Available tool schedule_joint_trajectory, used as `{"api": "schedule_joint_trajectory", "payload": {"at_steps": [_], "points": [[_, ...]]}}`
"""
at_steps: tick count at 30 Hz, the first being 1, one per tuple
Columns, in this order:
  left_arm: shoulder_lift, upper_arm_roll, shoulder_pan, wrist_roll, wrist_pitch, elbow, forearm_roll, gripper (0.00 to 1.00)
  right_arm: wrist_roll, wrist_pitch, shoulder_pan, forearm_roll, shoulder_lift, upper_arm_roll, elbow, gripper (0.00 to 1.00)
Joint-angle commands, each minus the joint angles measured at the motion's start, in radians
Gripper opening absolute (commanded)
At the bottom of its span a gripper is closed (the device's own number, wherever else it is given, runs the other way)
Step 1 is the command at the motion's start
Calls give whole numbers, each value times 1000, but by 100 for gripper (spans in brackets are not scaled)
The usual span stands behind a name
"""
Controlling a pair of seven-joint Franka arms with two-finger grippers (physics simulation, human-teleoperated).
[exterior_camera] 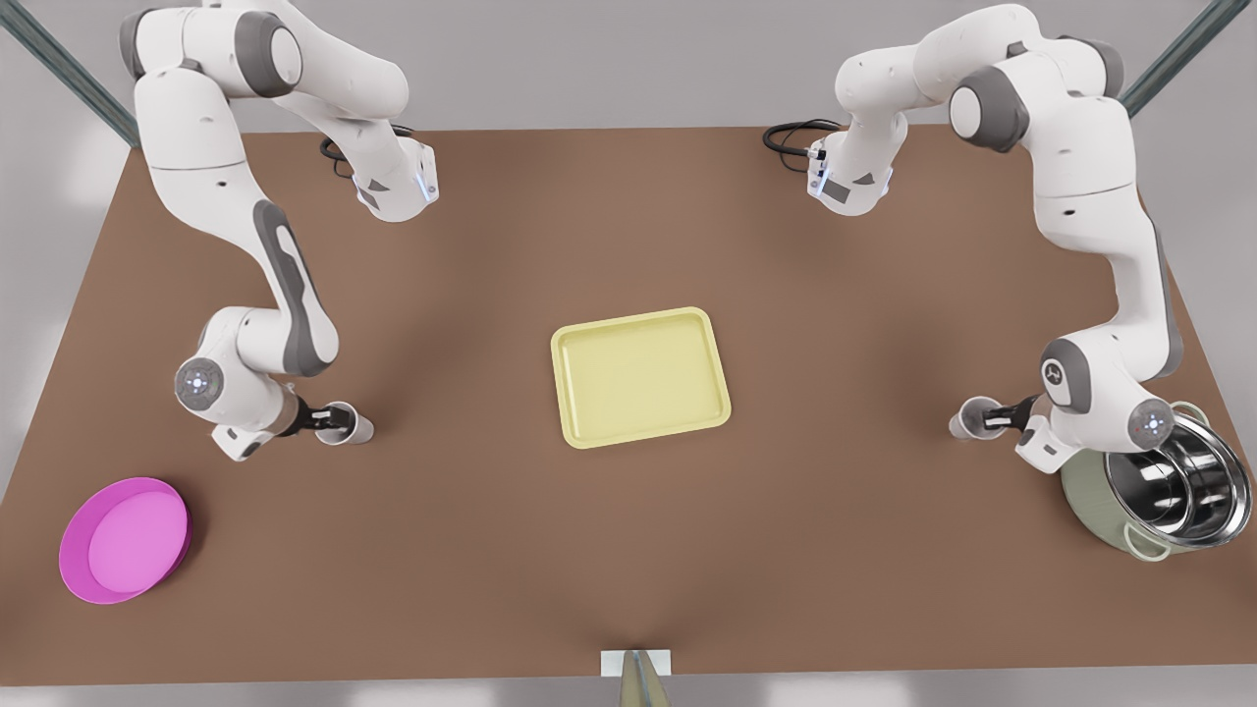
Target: Use both arms to respectively pick up the white IKEA cups from the middle-left and middle-right positions, then place the white IKEA cups onto the middle-middle tray, ensuring that the cups remain upright and do not tip over
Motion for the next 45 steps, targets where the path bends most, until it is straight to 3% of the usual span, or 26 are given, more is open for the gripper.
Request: {"api": "schedule_joint_trajectory", "payload": {"at_steps": [1, 2, 3, 5, 8, 10, 11, 13, 15, 17, 27, 29, 30, 31, 32, 34, 35, 43, 45], "points": [[-15, -4, -13, 22, 1, 1, -9, 21, -18, 16, 2, 2, 1, 1, -1, 100], [-44, -8, -43, 16, -14, 1, -9, 21, -22, 16, 0, 2, 4, -1, -1, 96], [-46, -19, -48, 13, -28, 1, -9, 21, -72, 11, -3, 2, 9, 1, 1, 82], [-61, -73, -51, -40, -57, 5, -138, 21, -82, 0, -2, 1, 7, -1, 7, 68], [-79, -340, -39, -243, -134, 65, -169, 23, -107, -41, 2, -9, 3, -1, 35, 44], [-86, -421, -53, -245, -146, 60, -160, 22, -125, -73, 12, -10, 3, -1, 59, 24], [-83, -453, -82, -258, -137, 59, -157, 22, -125, -90, 17, -10, 3, -1, 70, 21], [-72, -456, -197, -347, -82, 56, -109, 22, -142, -116, 20, -12, 1, -1, 88, 21], [-60, -522, -224, -499, 124, -9, -109, 22, -145, -161, 34, -7, 3, 1, 137, 21], [-41, -522, -284, -633, 204, -9, -109, 22, -121, -207, 84, 2, 0, 2, 174, 21], [-7, -524, -326, -732, 287, -55, -77, 23, 379, -182, 528, 209, 7, 2, 257, 21], [-4, -524, -326, -742, 287, -61, -77, 25, 465, -133, 598, 269, 75, 1, 314, 21], [-4, -524, -326, -742, 285, -64, -77, 32, 508, -104, 633, 272, 82, 1, 323, 21], [-4, -524, -324, -742, 287, -64, -77, 53, 542, -66, 660, 272, 98, 1, 323, 21], [-6, -524, -323, -742, 284, -64, -77, 56, 565, -41, 678, 272, 101, 1, 323, 21], [-6, -524, -320, -745, 282, -71, -77, 74, 613, 15, 727, 269, 122, 1, 326, 21], [-7, -522, -317, -746, 282, -73, -77, 100, 613, 35, 744, 267, 142, -1, 326, 21], [-78, -530, -303, -765, 178, -81, -71, 100, 613, 58, 755, 258, 187, -2, 314, 21], [-162, -534, -286, -755, -29, -58, -6, 100, 613, 57, 755, 260, 187, -2, 314, 100]]}}
